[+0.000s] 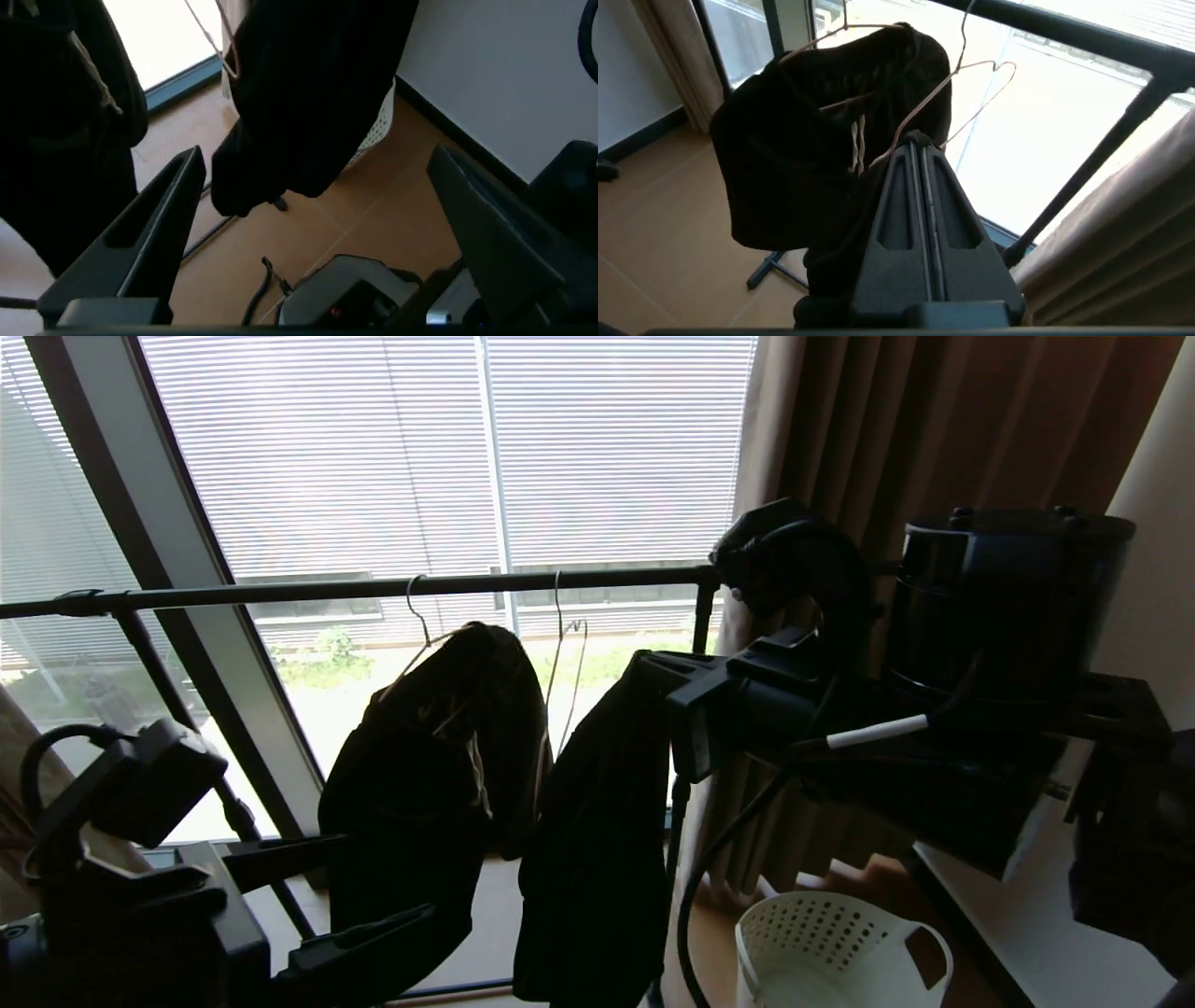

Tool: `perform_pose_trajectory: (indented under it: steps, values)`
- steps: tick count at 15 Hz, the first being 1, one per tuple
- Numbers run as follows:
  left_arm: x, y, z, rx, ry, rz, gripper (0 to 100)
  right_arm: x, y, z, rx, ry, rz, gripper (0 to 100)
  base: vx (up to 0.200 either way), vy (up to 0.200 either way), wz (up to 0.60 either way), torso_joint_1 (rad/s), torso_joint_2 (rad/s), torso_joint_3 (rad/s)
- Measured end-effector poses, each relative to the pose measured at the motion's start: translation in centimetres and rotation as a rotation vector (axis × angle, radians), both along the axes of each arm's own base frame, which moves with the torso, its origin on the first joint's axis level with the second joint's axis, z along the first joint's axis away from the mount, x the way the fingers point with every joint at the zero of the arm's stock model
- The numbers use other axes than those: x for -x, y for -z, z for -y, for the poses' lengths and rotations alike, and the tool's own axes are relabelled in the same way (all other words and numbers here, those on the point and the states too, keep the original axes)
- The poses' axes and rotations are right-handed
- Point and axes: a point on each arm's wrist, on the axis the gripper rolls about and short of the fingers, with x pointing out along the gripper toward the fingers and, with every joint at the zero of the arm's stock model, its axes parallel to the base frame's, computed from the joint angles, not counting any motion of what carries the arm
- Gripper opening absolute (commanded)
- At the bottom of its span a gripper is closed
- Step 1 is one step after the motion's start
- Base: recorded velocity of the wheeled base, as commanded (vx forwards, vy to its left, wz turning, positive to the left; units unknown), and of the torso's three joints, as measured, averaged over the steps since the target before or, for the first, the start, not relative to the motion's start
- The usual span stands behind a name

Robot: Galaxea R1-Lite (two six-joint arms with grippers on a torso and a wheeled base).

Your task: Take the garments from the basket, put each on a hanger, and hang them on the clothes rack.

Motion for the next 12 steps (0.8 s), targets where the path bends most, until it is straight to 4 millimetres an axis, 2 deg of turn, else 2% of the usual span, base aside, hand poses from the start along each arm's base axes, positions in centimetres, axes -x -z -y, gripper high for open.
perform_pose_trajectory:
  steps: [4,6,10,12]
  values:
    - [-4.0,0.5,3.0,0.024,-0.006,-0.102,100,-1.1,0.3,-2.9,-0.003,-0.031,0.003,0,0.000,0.000,0.00,0.000,0.00,0.000]
    - [-5.8,0.9,4.5,0.039,-0.014,-0.136,100,-0.8,0.6,-3.9,-0.001,-0.059,0.001,0,0.000,0.000,0.00,0.000,0.00,0.000]
    - [-7.8,2.5,7.5,0.010,-0.034,-0.148,100,0.6,0.8,-4.2,0.006,-0.116,-0.009,0,0.000,0.000,0.00,0.000,0.00,0.000]
    - [-8.2,3.3,8.1,-0.008,-0.061,-0.163,100,1.2,0.8,-3.9,0.008,-0.124,-0.011,0,0.000,0.000,0.00,0.000,0.00,0.000]
